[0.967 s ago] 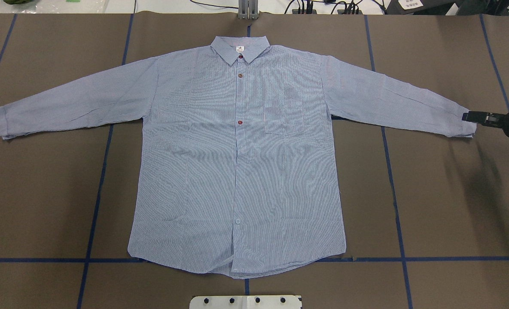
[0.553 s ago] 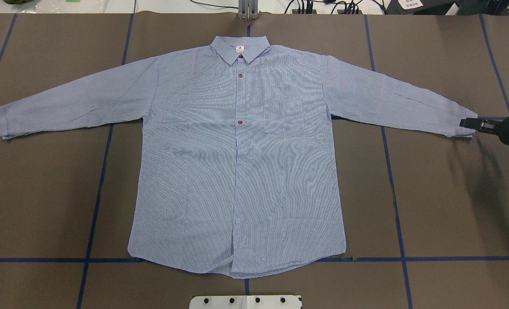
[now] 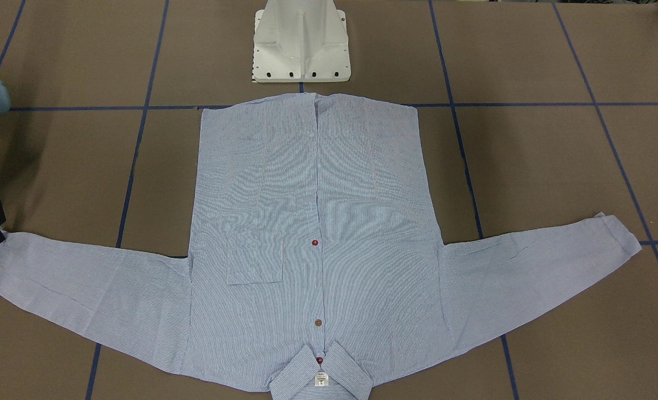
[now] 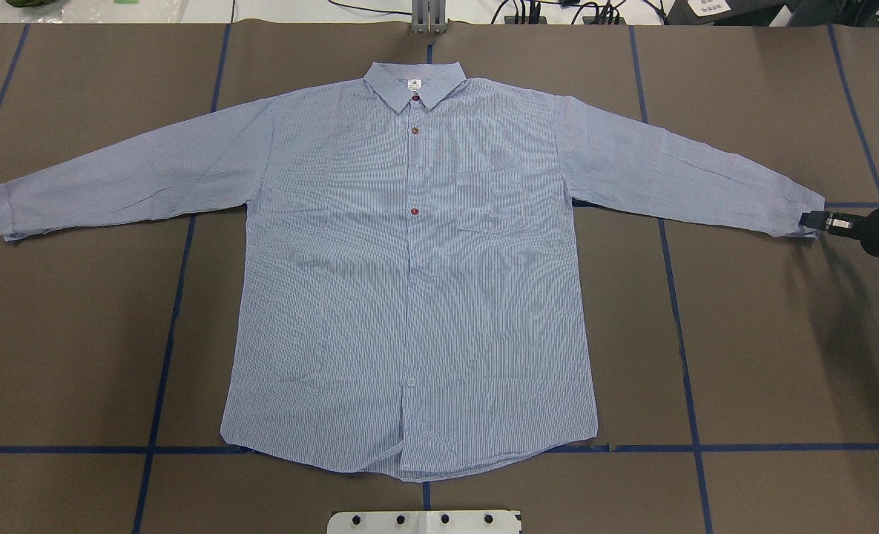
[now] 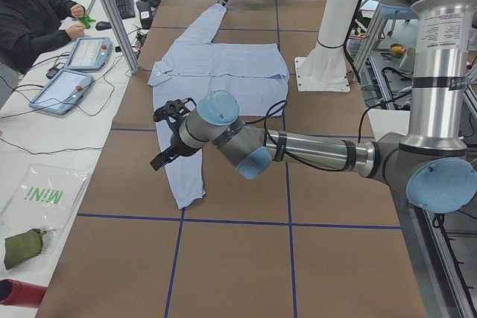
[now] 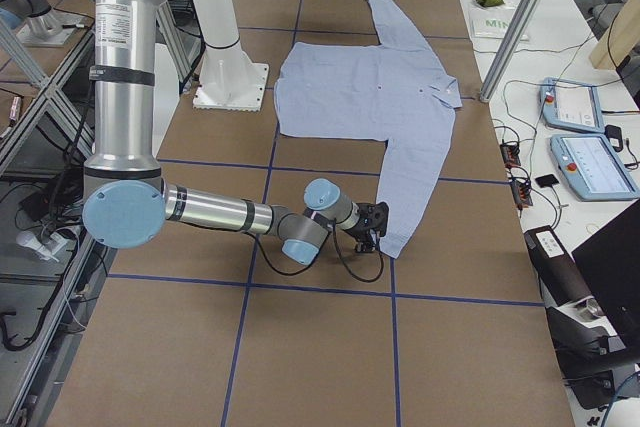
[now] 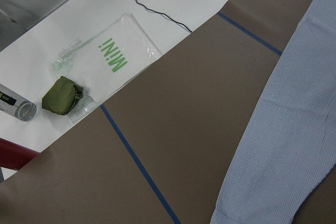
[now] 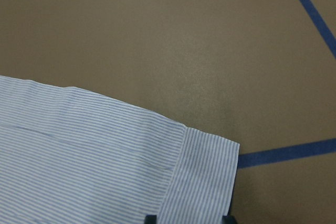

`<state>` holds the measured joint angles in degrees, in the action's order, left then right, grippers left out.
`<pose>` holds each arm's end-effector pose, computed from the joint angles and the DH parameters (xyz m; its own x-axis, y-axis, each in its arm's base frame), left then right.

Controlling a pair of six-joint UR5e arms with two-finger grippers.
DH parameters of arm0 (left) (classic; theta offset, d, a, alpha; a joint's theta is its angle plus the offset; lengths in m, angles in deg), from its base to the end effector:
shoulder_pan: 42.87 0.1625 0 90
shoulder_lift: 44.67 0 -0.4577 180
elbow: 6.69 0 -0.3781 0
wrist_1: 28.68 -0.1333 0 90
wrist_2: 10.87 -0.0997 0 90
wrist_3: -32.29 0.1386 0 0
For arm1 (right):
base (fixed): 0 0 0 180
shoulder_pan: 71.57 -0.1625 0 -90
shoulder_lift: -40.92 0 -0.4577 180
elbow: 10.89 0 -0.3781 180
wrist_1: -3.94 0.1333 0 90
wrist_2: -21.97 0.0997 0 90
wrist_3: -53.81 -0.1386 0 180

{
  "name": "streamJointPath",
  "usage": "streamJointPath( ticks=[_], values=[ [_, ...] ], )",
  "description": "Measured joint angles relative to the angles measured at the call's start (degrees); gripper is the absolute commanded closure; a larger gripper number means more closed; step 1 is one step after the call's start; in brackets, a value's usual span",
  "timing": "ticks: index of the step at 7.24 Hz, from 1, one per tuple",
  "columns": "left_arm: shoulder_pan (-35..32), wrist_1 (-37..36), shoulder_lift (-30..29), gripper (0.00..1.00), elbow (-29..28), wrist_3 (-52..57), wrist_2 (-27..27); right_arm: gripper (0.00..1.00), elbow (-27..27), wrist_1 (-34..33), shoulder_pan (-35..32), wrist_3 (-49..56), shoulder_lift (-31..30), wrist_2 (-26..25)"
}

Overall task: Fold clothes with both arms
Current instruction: 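Lower the right gripper to the cuff of the sleeve nearest it and grasp, then carry the sleeve cuff with the right gripper across the shirt front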

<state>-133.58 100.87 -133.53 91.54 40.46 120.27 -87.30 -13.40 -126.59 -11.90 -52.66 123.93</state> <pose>-0.0484 -0.5099 0.5726 0.7525 0.5618 -0.3438 -0.0994 0.6129 0.7839 -0.2015 -0.4704 0.7256 0.5855 0.1348 0.7994 -0.5078 0.8297 0.2320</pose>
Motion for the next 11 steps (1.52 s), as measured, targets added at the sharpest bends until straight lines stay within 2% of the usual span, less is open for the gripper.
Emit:
streamJointPath(
  ticks=[1,4,7,9,11],
  values=[
    [0.0,0.0,0.0,0.00,0.0,0.0,0.0,1.00,0.0,0.0,0.2,0.0,0.0,-0.1],
    [0.0,0.0,0.0,0.00,0.1,-0.1,0.0,1.00,-0.5,0.0,0.3,-0.5,0.1,0.0],
    [0.0,0.0,0.0,0.00,0.0,-0.1,0.0,1.00,-7.8,-3.3,-1.3,-0.5,2.3,1.1],
    [0.0,0.0,0.0,0.00,0.0,-0.1,0.0,1.00,-11.4,-4.2,-1.5,-0.7,9.8,0.8],
    [0.0,0.0,0.0,0.00,0.0,-0.2,0.1,1.00,-11.8,-4.4,1.2,-6.8,20.2,-0.9]
  ],
)
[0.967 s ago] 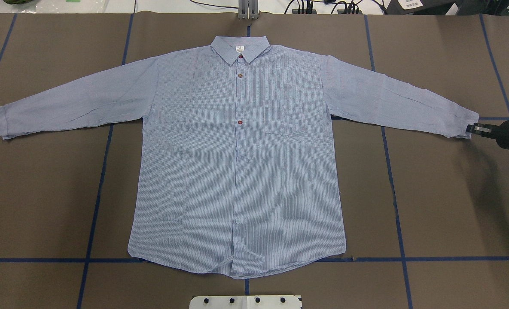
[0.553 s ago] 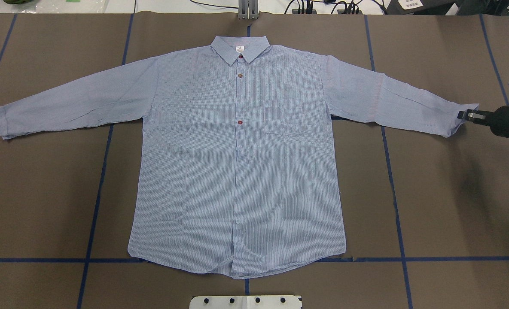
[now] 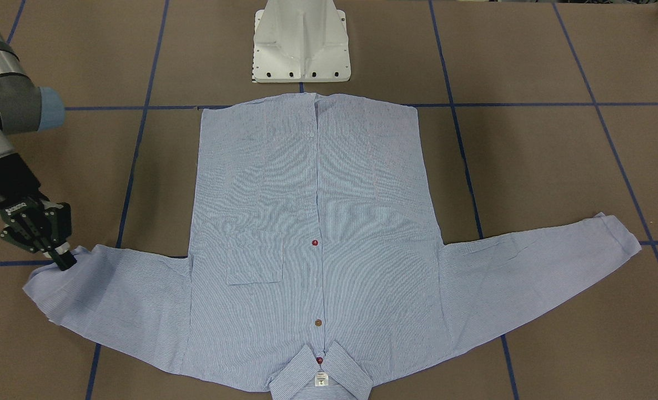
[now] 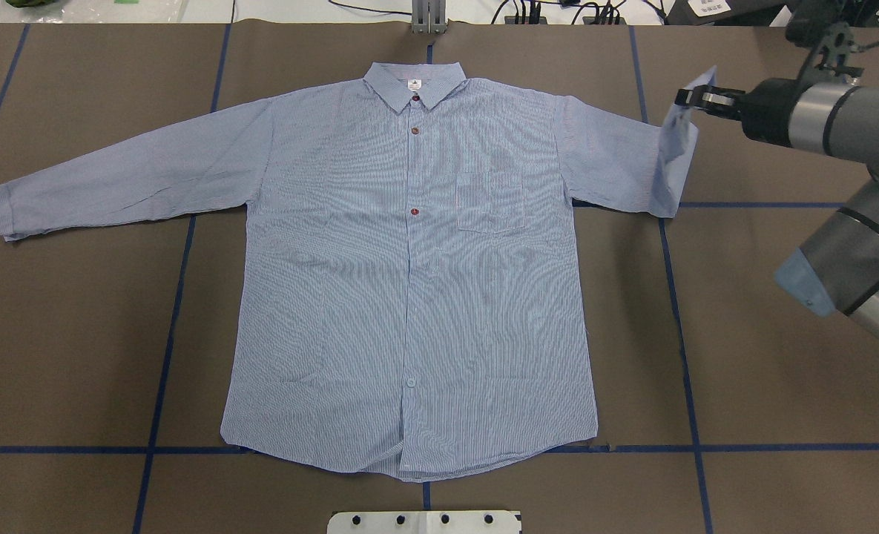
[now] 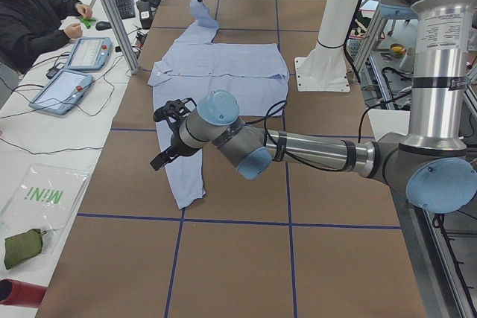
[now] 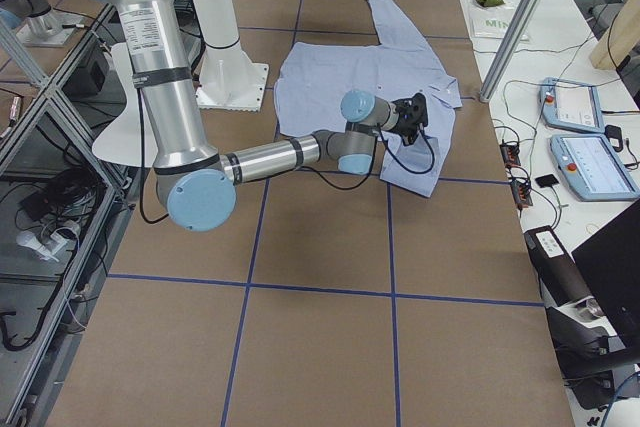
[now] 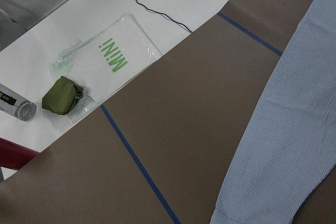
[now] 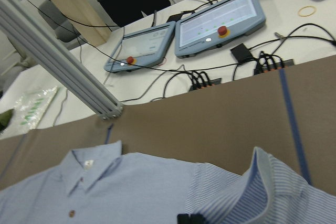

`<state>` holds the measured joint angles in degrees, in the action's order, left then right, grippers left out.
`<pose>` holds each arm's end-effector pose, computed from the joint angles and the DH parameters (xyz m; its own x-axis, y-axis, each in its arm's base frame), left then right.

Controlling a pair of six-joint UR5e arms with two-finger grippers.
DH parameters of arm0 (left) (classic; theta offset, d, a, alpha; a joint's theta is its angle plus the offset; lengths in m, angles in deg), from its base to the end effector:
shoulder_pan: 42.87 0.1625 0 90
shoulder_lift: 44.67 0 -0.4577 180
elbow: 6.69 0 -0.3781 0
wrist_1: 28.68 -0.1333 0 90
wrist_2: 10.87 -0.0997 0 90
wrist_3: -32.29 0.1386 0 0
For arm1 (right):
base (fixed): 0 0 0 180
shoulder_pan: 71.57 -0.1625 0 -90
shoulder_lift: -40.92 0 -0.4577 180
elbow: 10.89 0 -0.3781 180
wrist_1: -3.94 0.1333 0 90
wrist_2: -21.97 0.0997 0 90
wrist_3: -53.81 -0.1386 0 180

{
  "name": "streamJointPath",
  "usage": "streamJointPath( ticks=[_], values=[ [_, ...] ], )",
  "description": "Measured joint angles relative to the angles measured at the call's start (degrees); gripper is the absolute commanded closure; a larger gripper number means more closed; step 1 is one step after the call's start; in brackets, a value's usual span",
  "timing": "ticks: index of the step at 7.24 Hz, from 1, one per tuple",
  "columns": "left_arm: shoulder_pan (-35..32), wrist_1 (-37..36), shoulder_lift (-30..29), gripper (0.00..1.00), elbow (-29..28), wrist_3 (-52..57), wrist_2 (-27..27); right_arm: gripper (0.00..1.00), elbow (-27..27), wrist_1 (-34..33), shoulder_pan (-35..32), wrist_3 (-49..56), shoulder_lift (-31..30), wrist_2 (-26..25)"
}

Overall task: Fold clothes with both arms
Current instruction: 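Carry the sleeve cuff with the right gripper across the shirt front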

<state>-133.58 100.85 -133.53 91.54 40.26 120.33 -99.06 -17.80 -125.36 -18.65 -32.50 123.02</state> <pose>-0.0483 -0.5098 0.5726 0.7521 0.5601 -0.3473 -0.0967 0.6151 0.7825 -0.2940 -0.5822 0.4225 0.2733 -0.1274 0.9534 -0.6263 0.7288 0.2769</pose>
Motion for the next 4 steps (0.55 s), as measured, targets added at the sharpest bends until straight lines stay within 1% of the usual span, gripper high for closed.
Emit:
streamJointPath(
  ticks=[1,2,3,4],
  values=[
    [0.0,0.0,0.0,0.00,-0.1,0.0,0.0,1.00,-0.1,0.0,3.2,-3.7,4.4,-4.9],
    [0.0,0.0,0.0,0.00,-0.2,-0.1,0.5,1.00,0.0,-0.8,8.1,-5.9,8.8,-12.9],
    [0.0,0.0,0.0,0.00,-0.3,-0.1,1.6,1.00,0.1,-3.0,13.5,-6.8,13.0,-21.8],
    [0.0,0.0,0.0,0.00,-0.4,-0.2,2.4,1.00,0.4,-6.5,18.0,-7.1,16.9,-28.4]
  ],
)
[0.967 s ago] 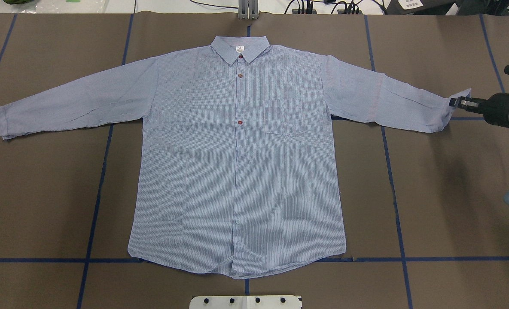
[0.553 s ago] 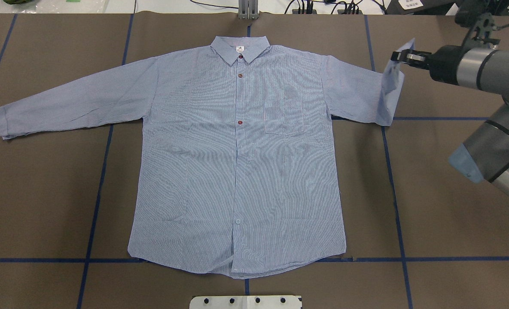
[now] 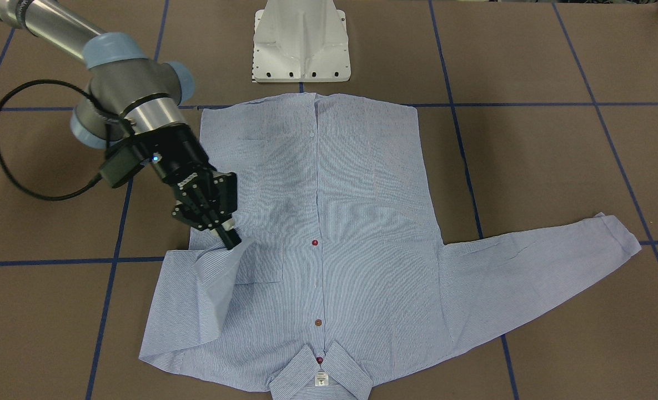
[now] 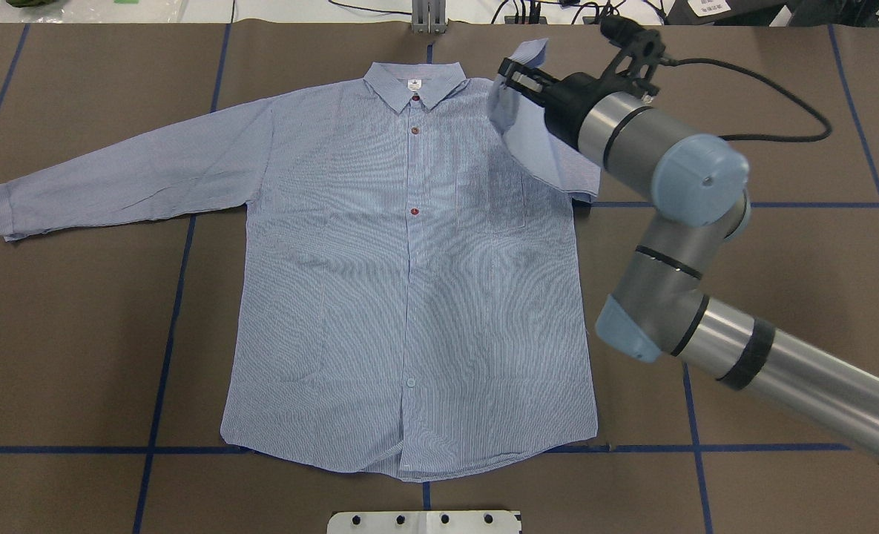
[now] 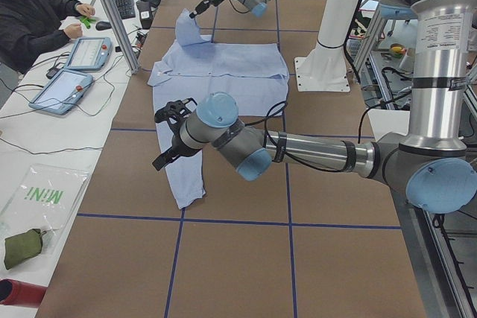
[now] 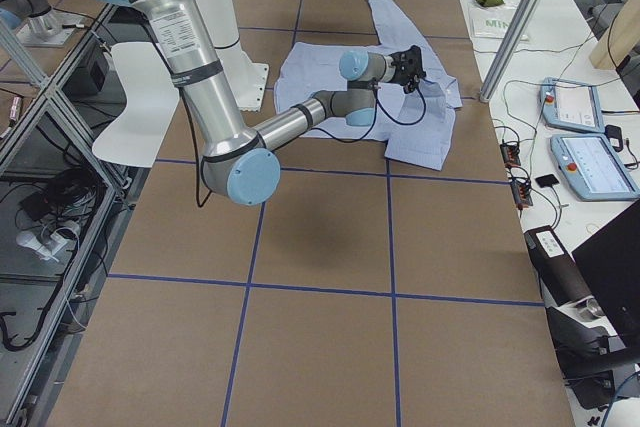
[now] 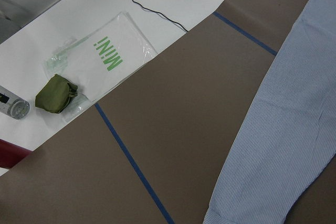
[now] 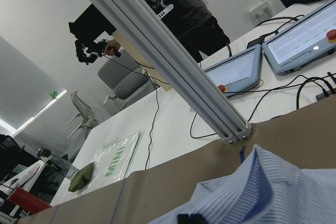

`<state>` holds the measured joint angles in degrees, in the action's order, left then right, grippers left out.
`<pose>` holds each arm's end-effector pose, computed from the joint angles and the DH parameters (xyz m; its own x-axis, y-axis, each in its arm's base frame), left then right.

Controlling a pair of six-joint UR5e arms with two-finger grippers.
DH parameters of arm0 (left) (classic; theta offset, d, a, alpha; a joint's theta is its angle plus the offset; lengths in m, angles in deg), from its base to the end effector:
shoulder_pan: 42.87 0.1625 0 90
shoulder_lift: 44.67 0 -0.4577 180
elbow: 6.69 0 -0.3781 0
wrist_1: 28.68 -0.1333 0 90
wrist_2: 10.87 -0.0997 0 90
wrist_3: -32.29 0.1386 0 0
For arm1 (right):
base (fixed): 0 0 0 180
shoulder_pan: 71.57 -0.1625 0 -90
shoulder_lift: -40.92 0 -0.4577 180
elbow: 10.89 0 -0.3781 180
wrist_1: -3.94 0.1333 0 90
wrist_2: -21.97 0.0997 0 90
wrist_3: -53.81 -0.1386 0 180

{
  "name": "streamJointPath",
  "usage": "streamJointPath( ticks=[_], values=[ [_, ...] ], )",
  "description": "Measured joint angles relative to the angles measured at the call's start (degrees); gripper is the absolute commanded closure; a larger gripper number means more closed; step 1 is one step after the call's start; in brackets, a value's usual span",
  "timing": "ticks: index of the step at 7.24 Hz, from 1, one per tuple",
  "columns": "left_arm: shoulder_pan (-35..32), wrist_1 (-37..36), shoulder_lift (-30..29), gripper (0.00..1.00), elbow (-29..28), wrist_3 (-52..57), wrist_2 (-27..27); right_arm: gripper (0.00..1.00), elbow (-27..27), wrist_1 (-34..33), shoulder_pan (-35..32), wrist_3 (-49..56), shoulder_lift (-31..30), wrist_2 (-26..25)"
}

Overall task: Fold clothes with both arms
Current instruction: 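Carry the sleeve cuff with the right gripper across the shirt front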

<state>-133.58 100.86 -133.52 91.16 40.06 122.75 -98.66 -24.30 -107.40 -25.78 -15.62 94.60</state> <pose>-0.0440 -0.5072 0.5734 0.7245 0.5783 -0.3751 -0.0902 0.6191 0.7801 -0.4674 -0.5529 0.2418 0.1030 -0.1383 0.9850 -0.7949 0.5839 0.1651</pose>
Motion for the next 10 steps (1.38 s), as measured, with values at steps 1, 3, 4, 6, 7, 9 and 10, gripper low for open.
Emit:
streamJointPath(
  ticks=[1,3,4,6,7,9,10],
  values=[
    [0.0,0.0,0.0,0.00,-0.1,0.0,0.3,1.00,0.8,-3.6,3.6,-0.1,3.5,-4.6],
    [0.0,0.0,0.3,0.00,-0.2,0.0,0.5,1.00,4.9,-8.1,7.5,-0.1,10.0,-10.0],
    [0.0,0.0,0.4,0.00,-0.2,0.0,0.5,1.00,7.7,-9.9,9.1,-0.1,13.0,-12.7],
    [0.0,0.0,0.4,0.00,-0.3,-0.1,0.5,1.00,11.8,-13.3,12.2,0.2,16.0,-16.5],
    [0.0,0.0,0.4,0.00,-0.3,-0.2,0.4,1.00,12.8,-20.1,13.0,0.2,17.9,-16.7],
    [0.0,-0.1,0.4,0.00,-0.4,-0.4,0.3,0.01,17.2,-38.4,13.8,-0.2,26.2,-16.3],
    [0.0,-0.1,0.4,0.00,-0.4,-0.4,0.4,0.00,21.2,-42.7,14.1,-0.2,30.4,-16.1]
  ],
)
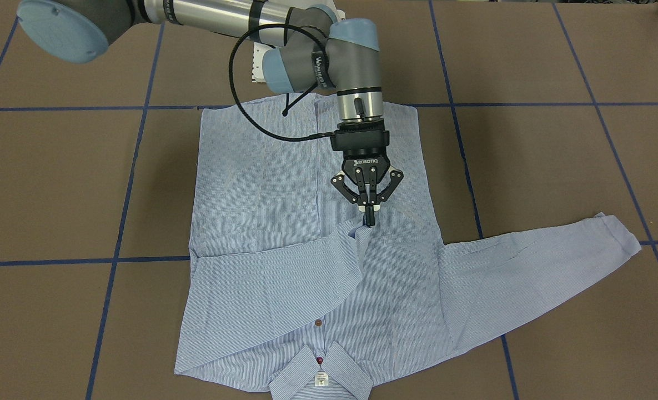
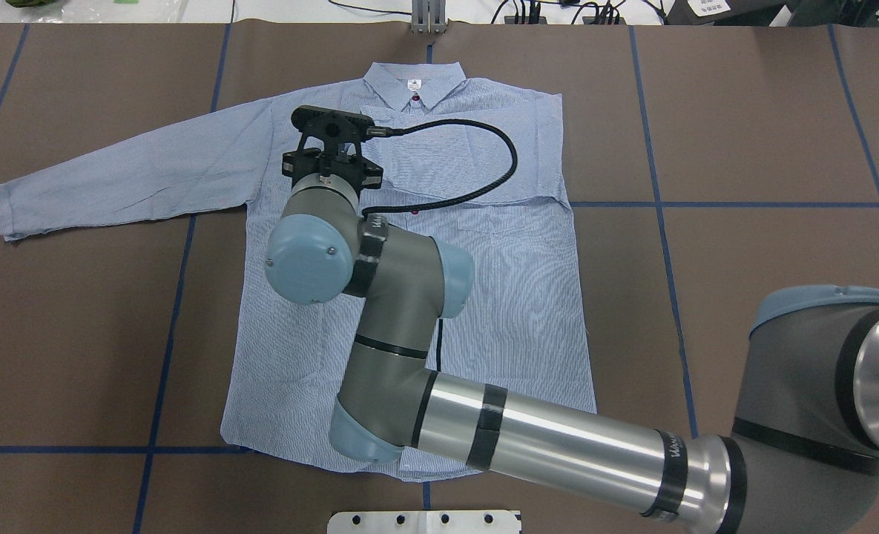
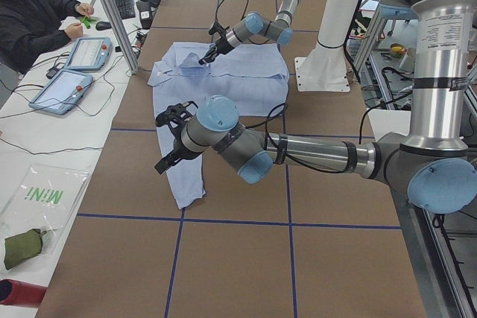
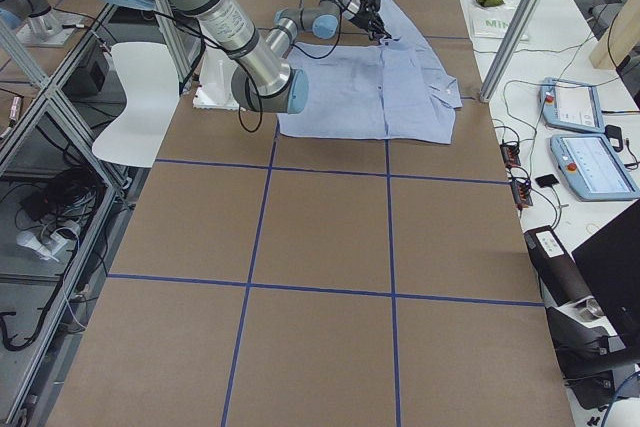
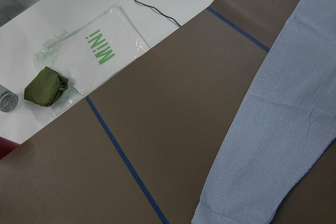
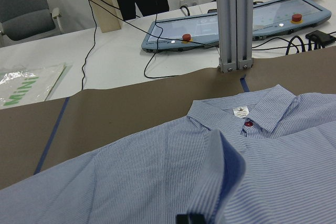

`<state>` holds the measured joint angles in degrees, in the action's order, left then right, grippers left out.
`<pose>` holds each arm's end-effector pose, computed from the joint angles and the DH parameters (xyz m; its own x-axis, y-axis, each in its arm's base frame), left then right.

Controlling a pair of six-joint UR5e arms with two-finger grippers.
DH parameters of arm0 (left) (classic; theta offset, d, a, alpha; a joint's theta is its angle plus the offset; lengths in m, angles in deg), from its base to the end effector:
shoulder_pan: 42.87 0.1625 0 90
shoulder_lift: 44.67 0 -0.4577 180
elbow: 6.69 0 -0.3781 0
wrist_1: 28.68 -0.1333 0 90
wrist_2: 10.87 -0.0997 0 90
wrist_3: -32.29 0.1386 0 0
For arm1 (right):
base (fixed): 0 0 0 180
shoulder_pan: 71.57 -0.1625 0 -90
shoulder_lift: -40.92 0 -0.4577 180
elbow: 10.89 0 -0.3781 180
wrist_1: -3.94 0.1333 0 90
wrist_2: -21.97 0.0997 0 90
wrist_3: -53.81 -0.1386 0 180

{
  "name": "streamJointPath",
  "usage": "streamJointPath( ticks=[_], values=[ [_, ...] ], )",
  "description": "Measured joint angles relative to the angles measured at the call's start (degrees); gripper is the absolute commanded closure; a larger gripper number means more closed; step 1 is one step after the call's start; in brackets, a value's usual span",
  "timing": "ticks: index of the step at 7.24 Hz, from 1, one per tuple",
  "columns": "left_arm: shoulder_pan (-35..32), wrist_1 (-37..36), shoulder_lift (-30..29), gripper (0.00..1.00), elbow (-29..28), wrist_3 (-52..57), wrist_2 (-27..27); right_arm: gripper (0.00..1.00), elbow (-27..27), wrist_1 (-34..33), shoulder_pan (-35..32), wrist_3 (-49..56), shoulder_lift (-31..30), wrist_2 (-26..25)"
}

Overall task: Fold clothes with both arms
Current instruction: 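Carry the sleeve cuff with the right gripper across the shirt front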

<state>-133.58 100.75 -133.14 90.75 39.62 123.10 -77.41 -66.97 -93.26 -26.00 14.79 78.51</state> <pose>-0.0433 -0.5044 0.5803 0.7209 0.5706 -0.3933 -0.0840 0.6352 0.7677 -0.7115 -0.5087 0.0919 0.5971 0.0786 0.7983 -0.6544 0.6234 0.4280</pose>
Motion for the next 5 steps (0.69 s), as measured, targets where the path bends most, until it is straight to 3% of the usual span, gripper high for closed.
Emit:
streamJointPath(
  ticks=[3,5],
  values=[
    [0.0,0.0,0.0,0.00,-0.2,-0.1,0.1,0.00,4.3,-8.9,-1.5,-0.1,6.7,6.0],
    [0.1,0.1,-0.2,0.00,-1.2,-1.3,0.1,0.00,2.8,-14.7,-7.8,0.6,7.2,18.6]
  ],
)
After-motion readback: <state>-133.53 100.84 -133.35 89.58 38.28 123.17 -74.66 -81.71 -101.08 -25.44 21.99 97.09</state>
